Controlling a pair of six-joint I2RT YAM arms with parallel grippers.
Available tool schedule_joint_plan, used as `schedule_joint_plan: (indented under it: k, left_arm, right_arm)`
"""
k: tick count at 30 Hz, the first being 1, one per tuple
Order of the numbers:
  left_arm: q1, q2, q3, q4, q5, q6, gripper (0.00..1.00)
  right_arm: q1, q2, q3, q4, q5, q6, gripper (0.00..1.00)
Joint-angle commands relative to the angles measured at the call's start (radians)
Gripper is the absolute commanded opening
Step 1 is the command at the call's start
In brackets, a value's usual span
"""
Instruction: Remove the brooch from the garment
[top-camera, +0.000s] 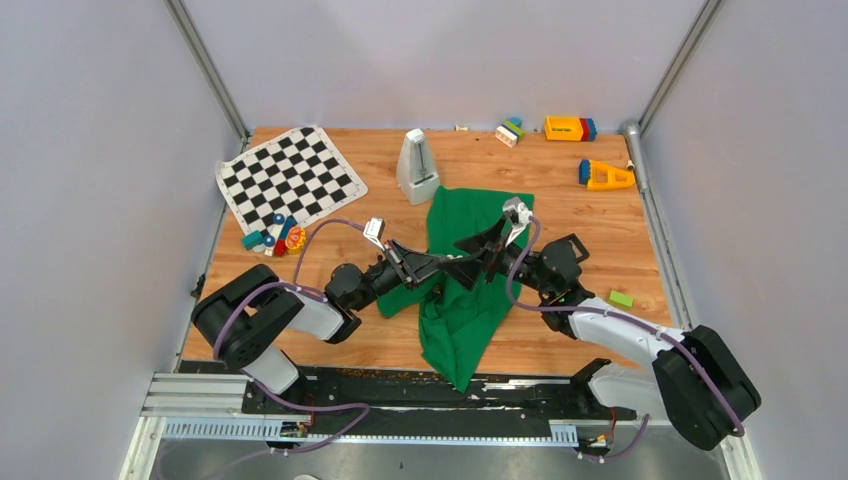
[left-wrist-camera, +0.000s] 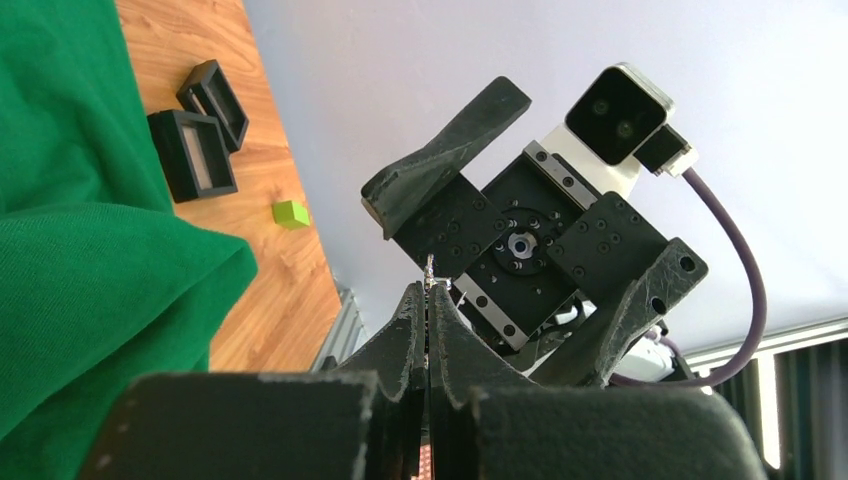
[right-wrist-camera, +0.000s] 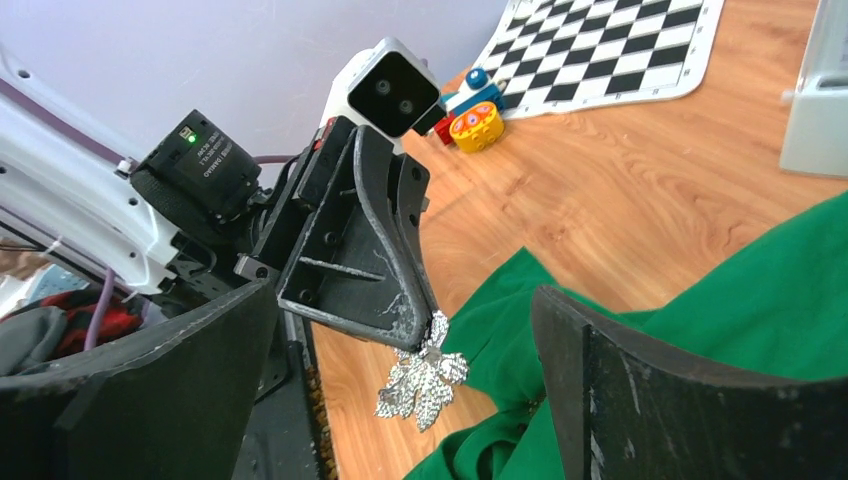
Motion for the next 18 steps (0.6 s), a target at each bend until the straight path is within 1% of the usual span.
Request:
schedule_joint_plan:
  k: [1, 4, 7, 9, 12, 14, 18]
  left_arm:
    - [-0.006, 0.025, 0.006, 0.107, -0.021, -0.048, 0.00]
    - [-0.006, 0.022, 0.013, 0.106, -0.019, -0.044, 0.00]
    - [-0.006, 0.026, 0.021, 0.106, -0.013, -0.045, 0.00]
    - [-0.007, 0.034, 0.029, 0.107, -0.008, -0.053, 0.00]
    - [-0.010, 0.041, 0.045, 0.107, -0.003, -0.067, 0.00]
    - [-0.011, 0.039, 0.053, 0.107, -0.005, -0.080, 0.00]
    - [-0.013, 0.018, 0.063, 0.106, -0.011, -0.085, 0.00]
  right_arm:
    - [-0.046, -0.019, 0.060, -0.062, -0.077, 0.137, 1.00]
    - [-0.091, -0.041, 0.070, -0.141, -0.107, 0.234, 1.00]
    - [-0.120, -0.109, 0.030, -0.158, -0.103, 0.304, 0.98]
    - [-0.127, -0.160, 0.004, -0.177, -0.084, 0.316, 0.98]
    - [-0.127, -0.220, -0.008, -0.250, -0.049, 0.318, 0.95]
    - [-0.128, -0.256, -0.013, -0.298, -0.017, 0.321, 0.90]
    - [-0.128, -0.314, 0.003, -0.397, 0.044, 0.316, 0.77]
